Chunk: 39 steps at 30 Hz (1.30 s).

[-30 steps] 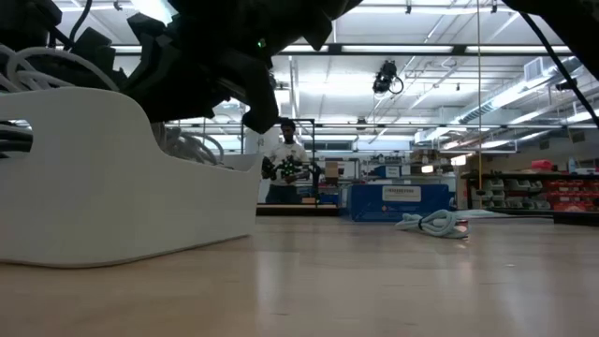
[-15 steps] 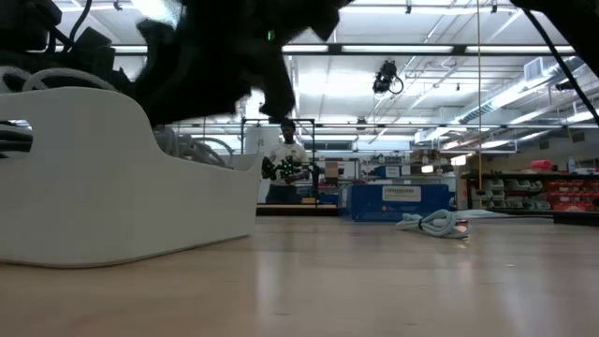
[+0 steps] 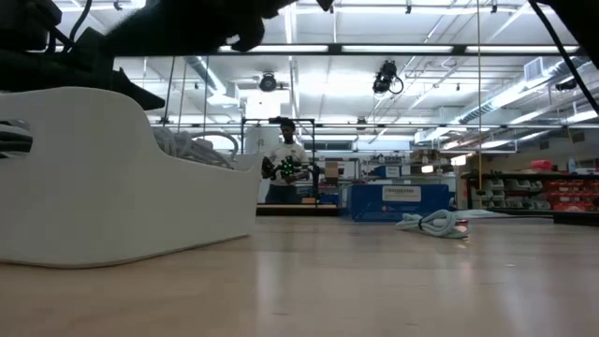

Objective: Pick and place USB-C Cables
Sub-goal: Put the white HDMI cable into the white bin

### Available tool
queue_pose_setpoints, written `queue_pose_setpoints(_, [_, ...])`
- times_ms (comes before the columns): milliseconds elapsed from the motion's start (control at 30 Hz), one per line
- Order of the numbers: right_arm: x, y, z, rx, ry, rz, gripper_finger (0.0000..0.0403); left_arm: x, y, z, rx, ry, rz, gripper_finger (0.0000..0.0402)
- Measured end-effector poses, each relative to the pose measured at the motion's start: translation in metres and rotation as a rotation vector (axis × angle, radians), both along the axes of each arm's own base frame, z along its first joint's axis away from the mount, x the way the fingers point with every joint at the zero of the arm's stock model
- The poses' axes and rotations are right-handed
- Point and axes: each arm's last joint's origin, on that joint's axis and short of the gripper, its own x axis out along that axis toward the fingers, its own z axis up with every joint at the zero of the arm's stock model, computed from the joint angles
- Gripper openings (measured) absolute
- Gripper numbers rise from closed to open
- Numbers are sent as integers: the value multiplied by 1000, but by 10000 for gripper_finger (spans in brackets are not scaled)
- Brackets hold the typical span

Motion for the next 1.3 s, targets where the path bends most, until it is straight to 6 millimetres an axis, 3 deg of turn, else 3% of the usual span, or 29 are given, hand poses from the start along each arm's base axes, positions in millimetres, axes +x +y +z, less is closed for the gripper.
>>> queue_pose_setpoints(167, [2,-3,-12,129,63,-123,125,0,0,0,0,0,0,25])
queue_pose_setpoints(300, [0,-3,-63,82,211,-142,110,0,0,0,0,-1,0,25])
queue_pose_setpoints(500, [-3,1,-88,11,279,-119,93,0,0,0,-1,3,0,25])
queue_pose_setpoints(667, [-6,0,-77,6,266,-127,89,0,0,0,-1,3,0,25])
queue_pose_setpoints(933, [-11,-1,-40,27,190,-130,89,0,0,0,-1,2,0,25])
queue_pose_setpoints(1300, [-16,3,-44,20,249,-69,88,0,0,0,0,2,0,25])
